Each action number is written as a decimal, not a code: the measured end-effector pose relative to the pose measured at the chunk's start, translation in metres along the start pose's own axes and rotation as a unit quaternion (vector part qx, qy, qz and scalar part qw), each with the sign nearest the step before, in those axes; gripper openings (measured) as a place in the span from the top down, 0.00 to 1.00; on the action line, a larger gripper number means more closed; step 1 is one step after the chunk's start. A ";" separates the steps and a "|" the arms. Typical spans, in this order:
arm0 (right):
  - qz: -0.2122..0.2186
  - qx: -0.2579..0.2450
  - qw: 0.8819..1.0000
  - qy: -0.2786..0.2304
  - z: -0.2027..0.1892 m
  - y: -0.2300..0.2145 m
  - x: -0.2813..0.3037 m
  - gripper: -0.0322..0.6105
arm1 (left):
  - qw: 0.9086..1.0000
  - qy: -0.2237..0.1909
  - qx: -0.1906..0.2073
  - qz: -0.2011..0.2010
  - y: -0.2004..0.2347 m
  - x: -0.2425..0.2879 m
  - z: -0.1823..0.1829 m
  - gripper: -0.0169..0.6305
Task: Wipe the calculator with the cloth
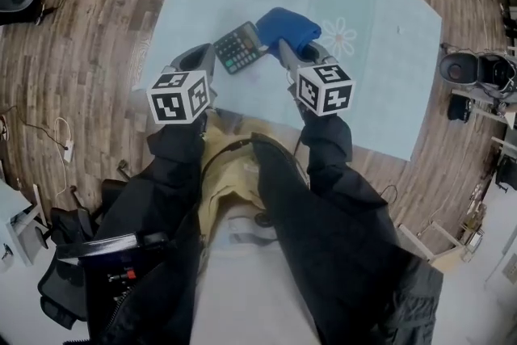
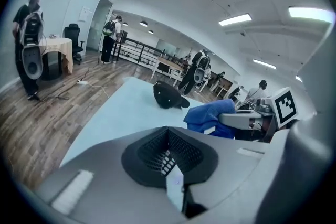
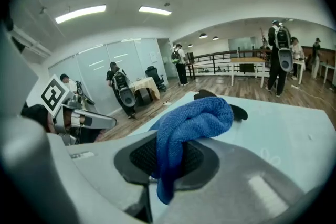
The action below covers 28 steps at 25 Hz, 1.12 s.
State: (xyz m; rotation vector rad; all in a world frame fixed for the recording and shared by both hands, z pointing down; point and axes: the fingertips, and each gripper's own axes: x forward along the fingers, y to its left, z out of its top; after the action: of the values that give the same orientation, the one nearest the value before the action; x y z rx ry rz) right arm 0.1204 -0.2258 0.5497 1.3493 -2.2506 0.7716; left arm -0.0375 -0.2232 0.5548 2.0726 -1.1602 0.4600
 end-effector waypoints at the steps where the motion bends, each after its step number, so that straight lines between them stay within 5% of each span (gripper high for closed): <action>1: -0.004 0.012 1.000 -0.022 0.012 0.002 -0.009 0.86 | 1.000 -0.013 0.008 -0.006 -0.006 -0.002 0.011 0.97; 4: -0.016 0.037 0.995 -0.092 0.050 0.012 -0.038 0.86 | 0.998 -0.054 0.034 -0.026 -0.028 -0.012 0.046 0.97; 12: -0.043 0.000 0.969 -0.242 0.140 0.048 -0.121 0.86 | 0.980 -0.158 0.076 -0.094 -0.096 -0.056 0.124 0.97; 21: -0.064 -0.041 0.940 -0.333 0.193 0.069 -0.172 0.86 | 0.957 -0.216 0.149 -0.120 -0.153 -0.088 0.178 0.97; 28: -0.126 -0.045 0.910 -0.393 0.215 0.063 -0.218 0.86 | 0.942 -0.255 0.176 -0.125 -0.188 -0.104 0.207 0.97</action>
State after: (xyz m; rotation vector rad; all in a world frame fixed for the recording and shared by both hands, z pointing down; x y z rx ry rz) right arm 0.1500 -0.1945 0.2400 2.1168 -2.5237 -0.0012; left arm 0.0589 -0.2465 0.2734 2.7172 -1.1283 -0.0062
